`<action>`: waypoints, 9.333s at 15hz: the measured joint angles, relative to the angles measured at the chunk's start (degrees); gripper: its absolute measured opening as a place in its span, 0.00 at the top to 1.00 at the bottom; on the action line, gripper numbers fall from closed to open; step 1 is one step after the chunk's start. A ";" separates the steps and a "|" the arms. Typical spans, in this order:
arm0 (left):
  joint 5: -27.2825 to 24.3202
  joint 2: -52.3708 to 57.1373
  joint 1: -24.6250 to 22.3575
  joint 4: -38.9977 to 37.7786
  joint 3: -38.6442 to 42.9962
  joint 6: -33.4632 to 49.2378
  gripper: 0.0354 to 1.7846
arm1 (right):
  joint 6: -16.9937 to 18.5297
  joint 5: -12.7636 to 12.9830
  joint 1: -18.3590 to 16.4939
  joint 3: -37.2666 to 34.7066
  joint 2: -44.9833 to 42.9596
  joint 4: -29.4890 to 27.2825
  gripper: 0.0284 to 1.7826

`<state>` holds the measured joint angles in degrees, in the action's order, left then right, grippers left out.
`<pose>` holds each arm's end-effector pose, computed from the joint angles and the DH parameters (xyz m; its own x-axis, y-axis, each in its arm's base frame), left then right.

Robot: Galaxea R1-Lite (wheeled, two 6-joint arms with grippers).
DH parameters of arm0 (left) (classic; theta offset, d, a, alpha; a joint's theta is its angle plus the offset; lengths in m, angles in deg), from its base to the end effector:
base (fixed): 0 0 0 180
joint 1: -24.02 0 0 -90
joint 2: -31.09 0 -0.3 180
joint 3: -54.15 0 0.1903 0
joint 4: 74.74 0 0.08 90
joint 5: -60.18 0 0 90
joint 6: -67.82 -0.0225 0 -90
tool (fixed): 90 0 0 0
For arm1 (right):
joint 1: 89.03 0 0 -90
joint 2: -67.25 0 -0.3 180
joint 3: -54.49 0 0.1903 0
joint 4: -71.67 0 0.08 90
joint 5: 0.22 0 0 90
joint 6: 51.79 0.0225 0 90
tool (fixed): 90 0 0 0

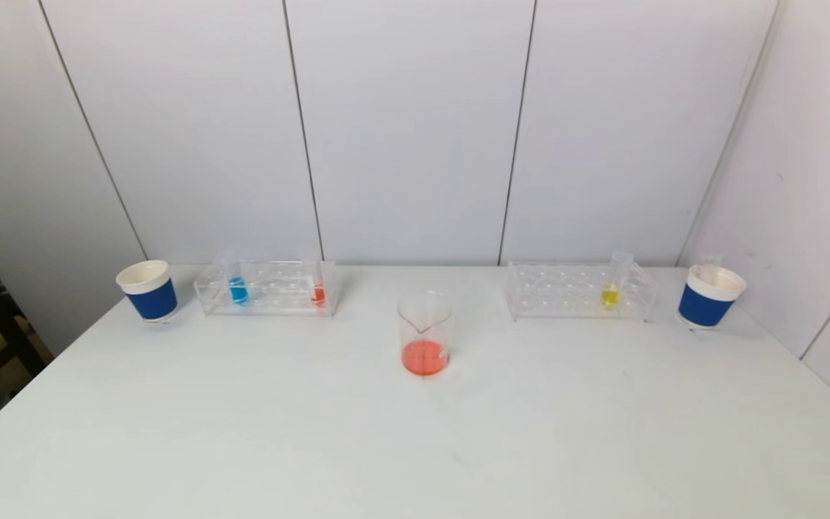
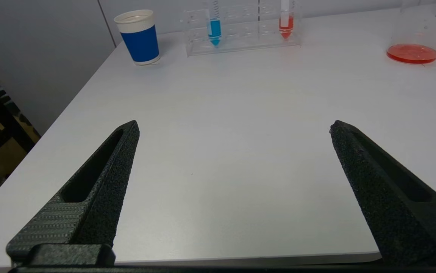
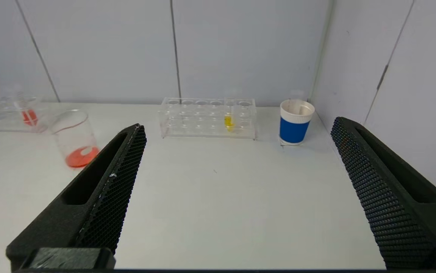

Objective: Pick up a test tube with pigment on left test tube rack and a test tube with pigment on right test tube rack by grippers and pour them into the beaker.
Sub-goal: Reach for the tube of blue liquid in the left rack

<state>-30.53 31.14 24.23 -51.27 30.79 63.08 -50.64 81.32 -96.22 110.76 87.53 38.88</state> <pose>-0.0229 -0.0002 0.0752 0.9999 -0.0161 -0.0010 0.0161 0.9965 0.0826 -0.0247 0.0065 0.2215 0.9982 0.0224 0.0552 -0.0230 0.9997 0.0118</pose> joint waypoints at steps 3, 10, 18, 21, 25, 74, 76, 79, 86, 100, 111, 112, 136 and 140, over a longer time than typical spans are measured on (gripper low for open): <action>0.00 0.00 0.00 0.00 0.00 0.00 0.01 | 0.45 3.86 2.23 2.24 -3.23 -4.08 0.01; 0.00 0.00 0.00 -0.01 0.00 0.04 0.01 | 0.56 6.67 8.23 5.60 -7.84 -11.39 0.01; 0.02 0.00 0.00 0.00 0.00 0.01 0.01 | -0.99 9.31 7.66 -8.85 -18.97 -9.64 0.01; 0.00 0.00 0.00 0.00 0.00 -0.02 0.01 | -1.72 9.28 7.61 -16.94 -20.08 -4.24 0.01; 0.02 0.00 -0.02 -0.01 0.00 -0.02 0.01 | -3.86 9.20 7.61 -29.32 -20.26 7.12 0.01; 3.77 -50.52 2.85 -6.56 -45.80 1.91 0.01 | -0.41 9.58 7.61 -32.90 -20.36 9.94 0.01; 0.87 -52.80 2.90 -13.58 -44.07 1.90 0.01 | -0.44 9.58 7.61 -32.90 -20.36 9.94 0.01; -0.67 -57.62 2.88 -20.66 -41.29 2.00 0.01 | -0.44 9.58 7.61 -32.90 -20.36 9.94 0.01; -10.56 -73.91 0.78 -32.63 -35.99 4.84 0.01 | -0.41 9.61 7.61 -32.90 -20.36 9.94 0.01; -10.40 -114.46 -5.19 -86.32 -32.00 4.72 0.01 | -0.44 9.58 7.61 -32.90 -20.36 9.94 0.01; -11.33 -119.75 -5.80 -76.95 -40.11 4.74 0.01 | -0.40 9.61 7.61 -32.90 -20.36 9.91 0.01; -11.34 -120.47 -5.83 -76.95 -40.55 4.74 0.01 | -0.40 9.58 7.61 -32.90 -20.36 9.91 0.01; -19.13 -130.43 -8.45 -78.41 -49.84 5.16 0.01 | -0.40 9.58 7.61 -32.90 -20.36 9.94 0.01; -19.69 -131.80 -8.61 -78.39 -51.48 5.16 0.01 | -0.40 9.61 7.61 -32.90 -20.36 9.94 0.01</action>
<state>-50.22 -100.67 15.62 -129.65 -20.70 68.24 -51.05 90.93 -88.61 77.86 67.17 48.82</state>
